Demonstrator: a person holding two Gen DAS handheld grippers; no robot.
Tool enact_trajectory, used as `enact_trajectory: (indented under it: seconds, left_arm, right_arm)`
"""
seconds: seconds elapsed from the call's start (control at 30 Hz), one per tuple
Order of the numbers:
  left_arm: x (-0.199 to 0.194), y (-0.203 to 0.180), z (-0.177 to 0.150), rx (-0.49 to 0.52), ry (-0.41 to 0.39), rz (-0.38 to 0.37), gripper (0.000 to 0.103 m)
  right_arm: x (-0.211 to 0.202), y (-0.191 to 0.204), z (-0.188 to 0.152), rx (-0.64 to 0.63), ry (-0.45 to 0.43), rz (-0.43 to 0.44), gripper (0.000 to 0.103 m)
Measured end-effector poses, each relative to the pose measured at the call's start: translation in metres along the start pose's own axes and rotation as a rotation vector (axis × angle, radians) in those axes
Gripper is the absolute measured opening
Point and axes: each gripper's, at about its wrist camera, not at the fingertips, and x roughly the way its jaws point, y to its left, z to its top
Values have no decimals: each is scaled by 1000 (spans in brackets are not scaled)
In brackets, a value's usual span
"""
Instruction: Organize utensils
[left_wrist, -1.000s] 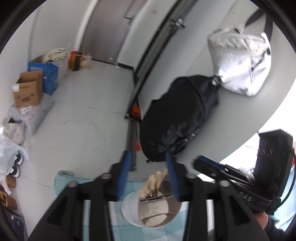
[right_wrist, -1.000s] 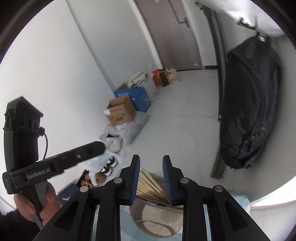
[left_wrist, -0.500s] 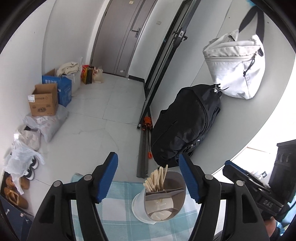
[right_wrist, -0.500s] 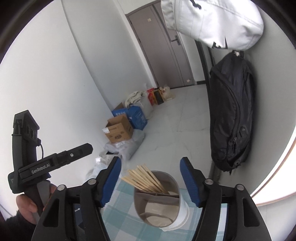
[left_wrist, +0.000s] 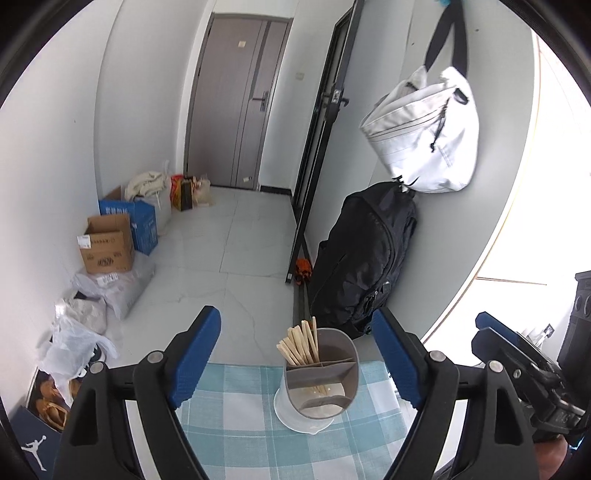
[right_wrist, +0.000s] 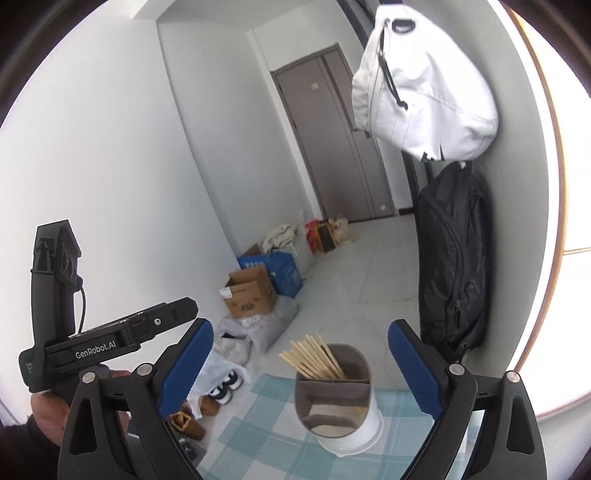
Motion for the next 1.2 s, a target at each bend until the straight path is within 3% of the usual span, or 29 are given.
enact_trajectory:
  seconds: [0.1,0.33,0.43,0.6,1.0,1.2]
  left_arm:
    - [-14,-4,-7,13,-43,19,93]
    - [-34,-11,-27,43,-108,42,95]
    - [-38,-12,-38,44,-119,56,101]
    - [-42,-11,-60,44,-151,75,101]
    - [-25,2,-115,46,-169,124,101]
    - [-4,8,-130,46,-132,150,101]
  right_arm:
    - [-14,6,-8,-23,-28,-7,101]
    - [-43,16,-30,-70,-107,-18,103]
    - [-49,17,-42,-86,-116,-33,103]
    - [-56,17,-68,-119,-138,-54,103]
    - [-49,4,-125,-135,-142,-76,103]
    - [-44,0,-136,-124,-150,-102,103]
